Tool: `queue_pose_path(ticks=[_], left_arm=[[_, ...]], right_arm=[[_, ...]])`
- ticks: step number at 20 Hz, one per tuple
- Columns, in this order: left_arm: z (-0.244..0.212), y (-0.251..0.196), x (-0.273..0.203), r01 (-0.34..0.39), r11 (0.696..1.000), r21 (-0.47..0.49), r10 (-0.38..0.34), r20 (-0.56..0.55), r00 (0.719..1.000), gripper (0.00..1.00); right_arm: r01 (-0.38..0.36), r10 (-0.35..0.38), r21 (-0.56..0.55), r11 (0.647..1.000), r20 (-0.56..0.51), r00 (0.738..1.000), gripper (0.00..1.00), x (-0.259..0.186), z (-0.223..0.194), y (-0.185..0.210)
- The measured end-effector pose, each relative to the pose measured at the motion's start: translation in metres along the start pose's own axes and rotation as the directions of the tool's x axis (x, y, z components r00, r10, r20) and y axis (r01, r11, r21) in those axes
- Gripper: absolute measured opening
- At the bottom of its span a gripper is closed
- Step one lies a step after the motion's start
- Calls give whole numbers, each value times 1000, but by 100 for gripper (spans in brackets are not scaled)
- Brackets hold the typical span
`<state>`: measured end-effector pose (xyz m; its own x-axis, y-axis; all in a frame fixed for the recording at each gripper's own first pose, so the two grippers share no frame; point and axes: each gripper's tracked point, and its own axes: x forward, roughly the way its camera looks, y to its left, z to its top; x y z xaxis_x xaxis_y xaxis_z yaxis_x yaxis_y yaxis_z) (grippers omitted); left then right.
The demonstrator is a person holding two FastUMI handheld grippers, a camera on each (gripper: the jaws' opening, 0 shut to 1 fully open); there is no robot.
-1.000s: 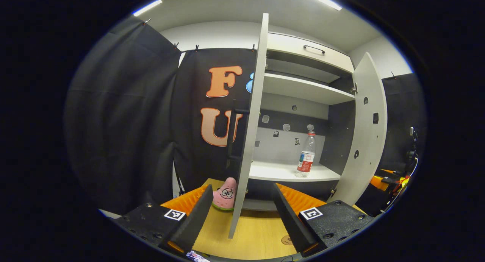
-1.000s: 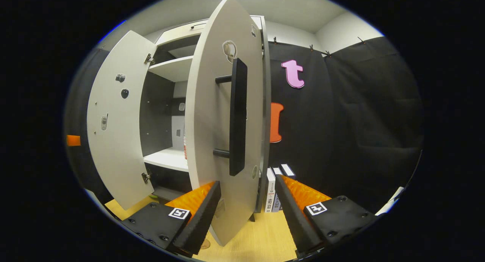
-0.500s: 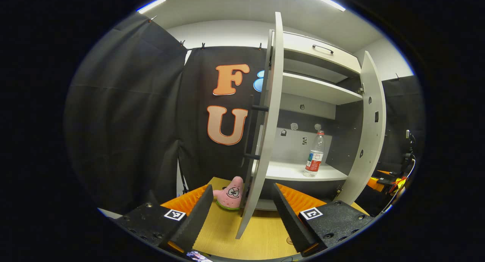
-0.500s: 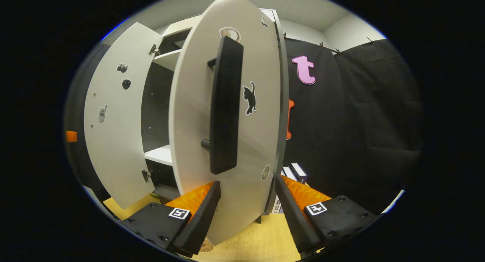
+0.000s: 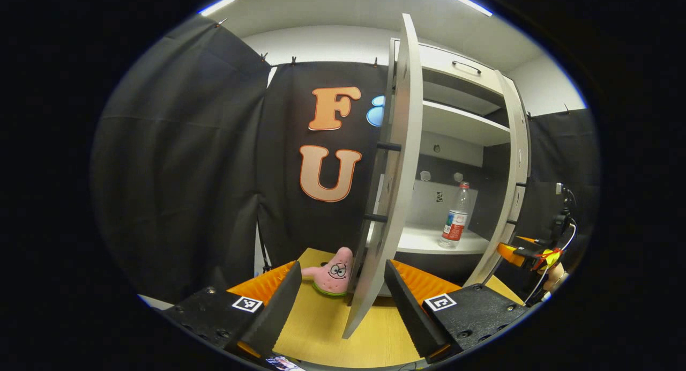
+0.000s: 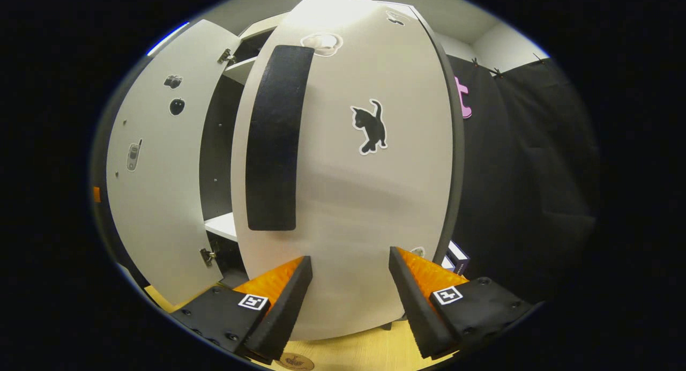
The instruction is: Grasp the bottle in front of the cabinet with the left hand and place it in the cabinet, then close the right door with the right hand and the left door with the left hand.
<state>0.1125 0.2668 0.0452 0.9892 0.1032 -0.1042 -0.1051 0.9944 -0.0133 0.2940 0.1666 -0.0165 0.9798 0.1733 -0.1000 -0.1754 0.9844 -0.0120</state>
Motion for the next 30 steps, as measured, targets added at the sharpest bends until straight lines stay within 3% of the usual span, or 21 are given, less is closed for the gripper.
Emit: queue_pose_path(ticks=[8,22,26,30], left_arm=[[-12,16,33,-10,1000,-16,10,-25,1000,95],[-14,10,61,65,998,20,-64,-49,997,95],[-14,7,63,99,994,46,-96,-57,994,94],[-16,4,63,109,993,49,-106,-65,992,94]], right_arm=[[36,-36,19,999,5,999,95,16,2,5],[99,-99,26,995,-7,995,95,18,3,5],[120,-119,34,992,-19,993,96,9,2,6],[141,-140,24,990,-27,990,96,-33,6,-12]])
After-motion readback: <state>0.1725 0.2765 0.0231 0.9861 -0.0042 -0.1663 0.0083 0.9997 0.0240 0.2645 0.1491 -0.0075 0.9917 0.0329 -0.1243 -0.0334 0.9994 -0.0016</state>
